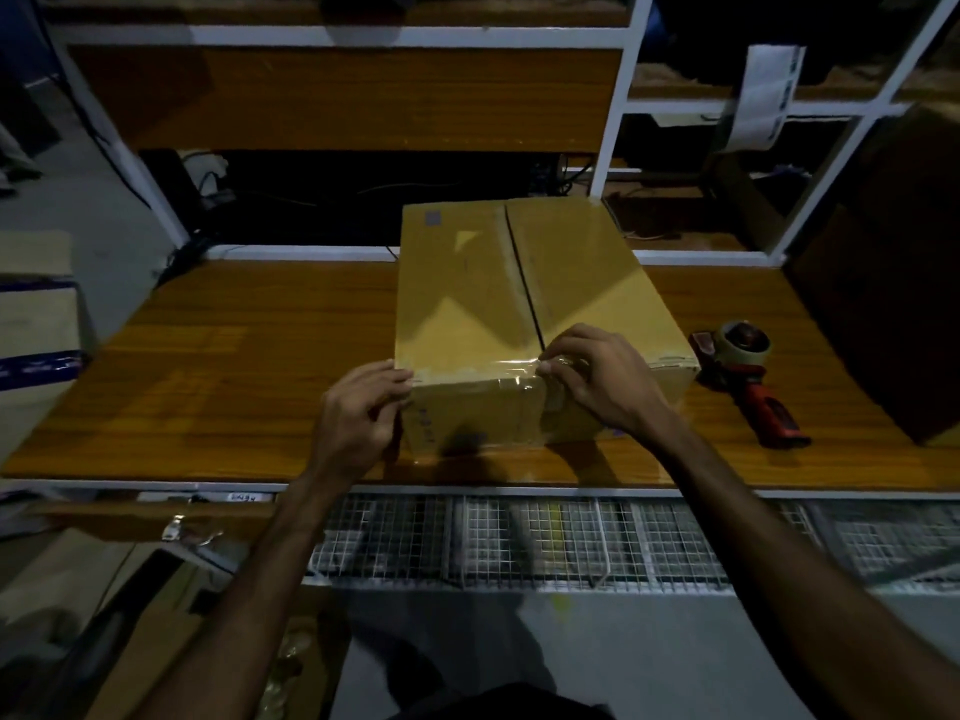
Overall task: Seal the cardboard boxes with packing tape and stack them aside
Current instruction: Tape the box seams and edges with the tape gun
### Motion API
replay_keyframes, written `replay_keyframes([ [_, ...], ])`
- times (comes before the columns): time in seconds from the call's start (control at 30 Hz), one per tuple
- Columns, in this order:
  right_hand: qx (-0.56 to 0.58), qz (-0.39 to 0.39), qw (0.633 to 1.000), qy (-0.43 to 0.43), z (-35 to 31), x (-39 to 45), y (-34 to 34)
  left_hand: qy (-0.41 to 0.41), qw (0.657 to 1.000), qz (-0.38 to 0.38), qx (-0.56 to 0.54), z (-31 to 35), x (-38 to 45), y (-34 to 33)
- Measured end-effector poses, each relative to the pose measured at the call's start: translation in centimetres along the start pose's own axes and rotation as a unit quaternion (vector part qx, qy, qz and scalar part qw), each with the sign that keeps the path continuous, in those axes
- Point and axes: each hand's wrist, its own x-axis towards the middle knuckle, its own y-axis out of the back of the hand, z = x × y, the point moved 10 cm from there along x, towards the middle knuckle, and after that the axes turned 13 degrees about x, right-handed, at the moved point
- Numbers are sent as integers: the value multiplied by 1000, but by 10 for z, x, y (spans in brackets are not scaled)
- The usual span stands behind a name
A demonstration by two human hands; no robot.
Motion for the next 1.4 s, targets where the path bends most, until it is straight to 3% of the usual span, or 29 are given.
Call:
replay_keyframes([
  [0.3, -42, 22, 998, -43, 1, -4, -14, -223, 970, -36, 84, 7, -1, -11],
  [0.57, -75, 35, 996, -43, 3, -12, -19, -301, 947, -46, 102, 6, -2, -14],
  [0.63, -82, 26, 996, -36, 0, -10, -21, -283, 955, -41, 78, 3, -3, -12],
  [0.77, -114, 7, 993, -9, -10, -8, -25, -148, 989, 10, 8, 1, 6, -6],
  [0.9, -139, -11, 990, 14, -12, -11, -30, -60, 996, 65, -33, 1, 10, -4],
  [1.17, -102, -44, 994, -23, -7, -4, -38, -46, 995, 73, -41, -6, 1, -10],
  [1.27, -29, -51, 998, 13, -38, 16, -61, -40, 995, 78, -54, -9, -2, -13],
  [1.4, -23, -35, 997, 68, -72, 37, -96, -8, 995, 79, -61, -14, -5, -16],
])
